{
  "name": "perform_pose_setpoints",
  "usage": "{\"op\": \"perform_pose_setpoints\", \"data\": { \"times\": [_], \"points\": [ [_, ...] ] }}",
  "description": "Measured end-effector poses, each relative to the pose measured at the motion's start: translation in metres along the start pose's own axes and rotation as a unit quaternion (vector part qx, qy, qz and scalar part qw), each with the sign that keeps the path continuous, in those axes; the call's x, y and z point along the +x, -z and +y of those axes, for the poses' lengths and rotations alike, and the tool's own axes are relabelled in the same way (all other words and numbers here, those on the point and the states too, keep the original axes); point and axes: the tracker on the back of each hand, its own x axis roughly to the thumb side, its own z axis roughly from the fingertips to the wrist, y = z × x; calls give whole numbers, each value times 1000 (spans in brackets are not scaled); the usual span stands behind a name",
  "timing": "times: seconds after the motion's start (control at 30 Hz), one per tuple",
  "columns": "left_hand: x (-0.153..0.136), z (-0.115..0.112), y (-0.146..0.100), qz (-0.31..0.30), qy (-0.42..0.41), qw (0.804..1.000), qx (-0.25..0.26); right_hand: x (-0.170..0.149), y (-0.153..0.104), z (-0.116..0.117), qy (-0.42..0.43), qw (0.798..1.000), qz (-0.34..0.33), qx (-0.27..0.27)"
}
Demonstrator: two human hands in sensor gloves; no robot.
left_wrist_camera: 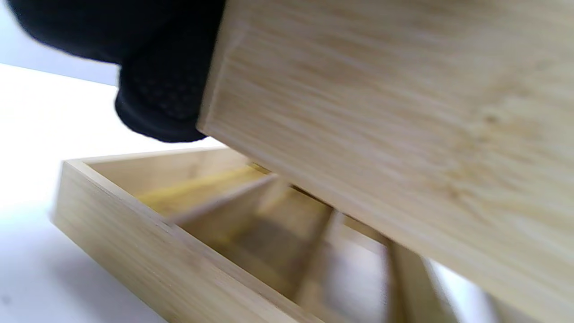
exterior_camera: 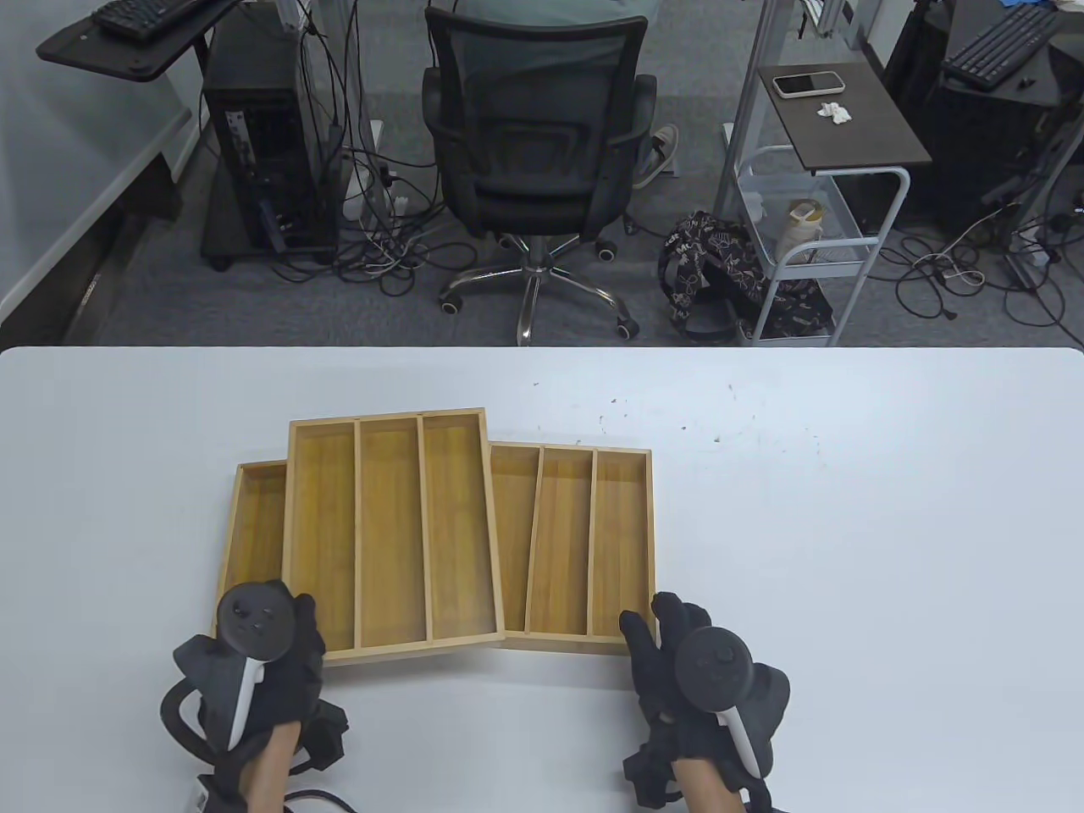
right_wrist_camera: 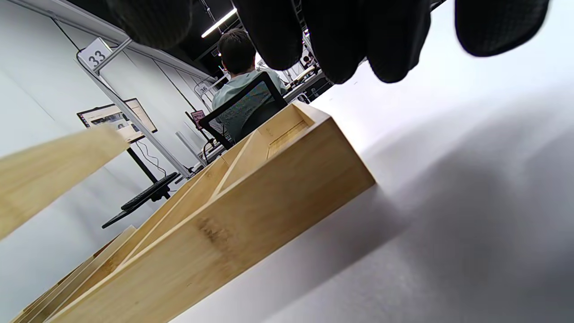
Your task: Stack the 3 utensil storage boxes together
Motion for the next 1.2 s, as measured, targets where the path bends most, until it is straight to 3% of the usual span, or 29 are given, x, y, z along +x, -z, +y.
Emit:
{"op": "perform_pose_setpoints", "data": {
  "times": [0.3, 0.7, 1.0, 1.2],
  "points": [
    [-48, 1, 43, 71, 17, 997, -18, -6, 5, 1, 7, 1000, 18, 10],
    [-61, -29, 65, 111, 21, 992, -57, -12, 9, 3, 5, 999, 28, 23],
    [-58, -24, 58, 125, 35, 991, -37, -14, 9, 4, 1, 999, 32, 24],
    [-31, 3, 28, 58, -7, 998, -18, -13, 10, 3, -2, 999, 29, 22]
  ]
}}
